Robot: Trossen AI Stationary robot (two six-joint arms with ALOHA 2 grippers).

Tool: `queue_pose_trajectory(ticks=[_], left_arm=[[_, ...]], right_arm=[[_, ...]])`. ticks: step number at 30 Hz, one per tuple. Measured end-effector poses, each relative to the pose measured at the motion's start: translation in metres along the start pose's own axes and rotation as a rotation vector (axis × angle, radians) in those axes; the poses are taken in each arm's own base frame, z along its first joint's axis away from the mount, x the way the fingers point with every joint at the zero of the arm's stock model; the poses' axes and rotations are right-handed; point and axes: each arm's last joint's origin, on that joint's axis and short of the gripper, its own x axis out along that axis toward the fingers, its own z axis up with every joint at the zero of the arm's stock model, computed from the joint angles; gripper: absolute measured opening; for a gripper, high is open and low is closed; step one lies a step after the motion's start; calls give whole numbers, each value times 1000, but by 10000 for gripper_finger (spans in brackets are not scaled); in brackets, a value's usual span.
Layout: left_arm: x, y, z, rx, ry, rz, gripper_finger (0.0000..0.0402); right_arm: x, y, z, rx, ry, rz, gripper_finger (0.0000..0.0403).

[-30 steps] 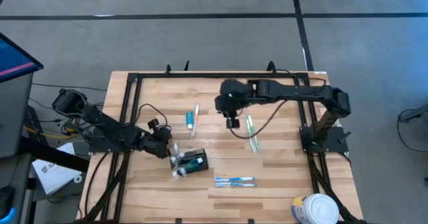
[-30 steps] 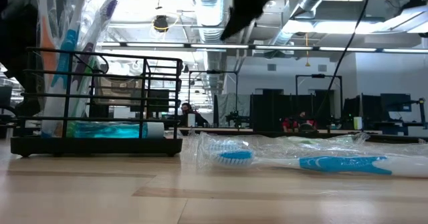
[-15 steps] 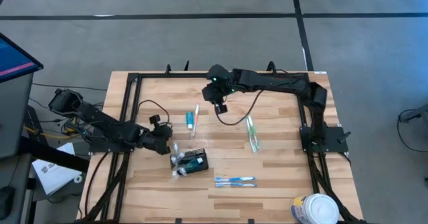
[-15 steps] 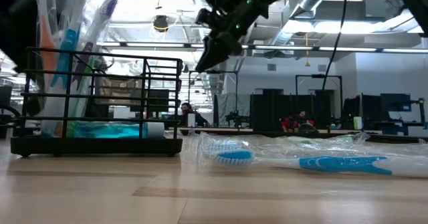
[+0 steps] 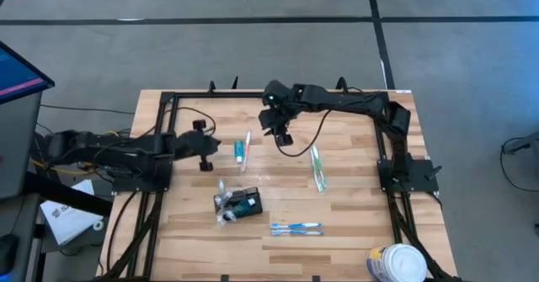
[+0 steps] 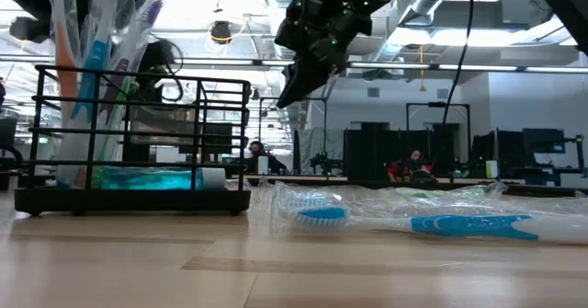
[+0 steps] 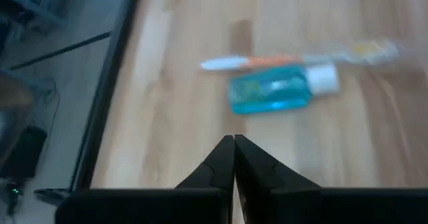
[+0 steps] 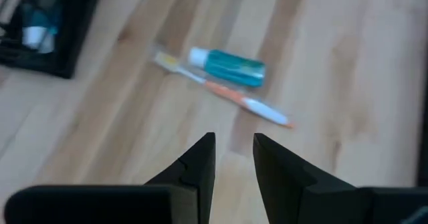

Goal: Pick & Place toothbrushing station
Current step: Put the mouthwash into the black toothbrush rack

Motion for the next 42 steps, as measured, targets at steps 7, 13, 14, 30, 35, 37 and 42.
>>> queue_pose_trajectory(ticks=[7, 13, 14, 30, 35, 37, 42], left_arm=[[6, 13, 10, 19, -83, 45, 2], [7, 28, 33, 183, -140, 83, 2], [9, 33, 37, 203, -156, 68, 2], [38, 88, 69, 399, -206, -272, 2], [49, 83, 74, 437, -80, -424, 2], [51, 79, 77, 457, -46, -476, 2], [54, 62, 86, 561, -36, -564, 2]], right_arm=[[1, 5, -1, 7, 14, 46, 92], [7, 6, -2, 6, 20, 54, 92], [8, 7, -3, 6, 30, 65, 92], [36, 11, -21, 69, 119, 191, 92], [33, 3, -24, 111, 110, 171, 92], [32, 1, -25, 123, 100, 168, 92], [33, -3, -26, 140, 57, 196, 92]])
